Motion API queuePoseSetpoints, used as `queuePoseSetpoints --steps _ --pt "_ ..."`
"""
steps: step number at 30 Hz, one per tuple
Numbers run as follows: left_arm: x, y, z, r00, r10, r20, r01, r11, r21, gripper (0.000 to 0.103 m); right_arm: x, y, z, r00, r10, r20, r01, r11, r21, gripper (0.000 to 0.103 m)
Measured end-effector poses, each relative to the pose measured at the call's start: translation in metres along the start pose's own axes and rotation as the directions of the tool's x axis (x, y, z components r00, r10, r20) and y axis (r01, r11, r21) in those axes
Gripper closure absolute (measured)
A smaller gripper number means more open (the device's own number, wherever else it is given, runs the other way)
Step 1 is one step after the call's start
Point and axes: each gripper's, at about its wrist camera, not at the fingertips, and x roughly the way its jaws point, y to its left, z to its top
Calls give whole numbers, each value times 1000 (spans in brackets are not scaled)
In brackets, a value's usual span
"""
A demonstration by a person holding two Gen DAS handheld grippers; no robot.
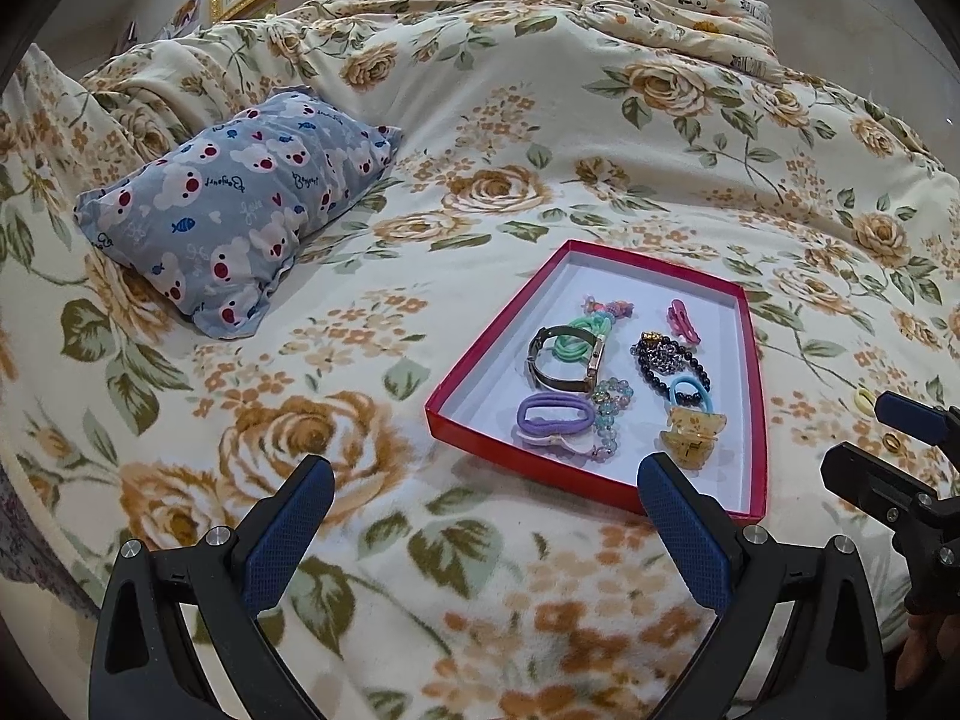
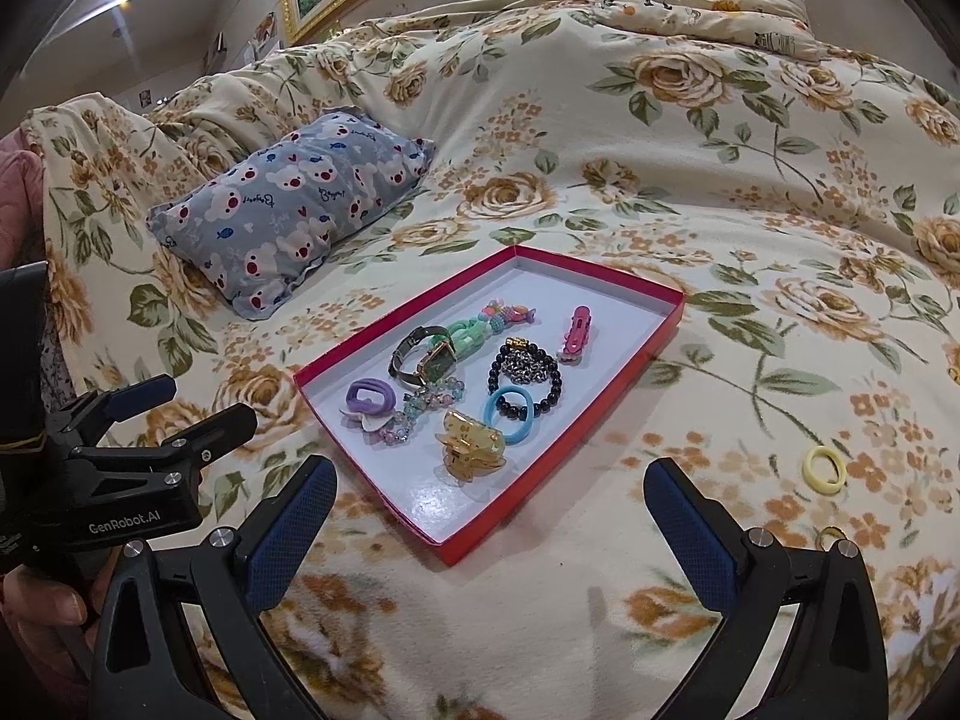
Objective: Organize jewelry
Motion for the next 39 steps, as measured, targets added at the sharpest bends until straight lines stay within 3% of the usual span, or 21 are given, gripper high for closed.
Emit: queuePoseSetpoints --steps 39 --pt "-5 -3 0 1000 -1 21 1 1000 22 1 -7 5 0 1000 4 18 -4 1000 2 0"
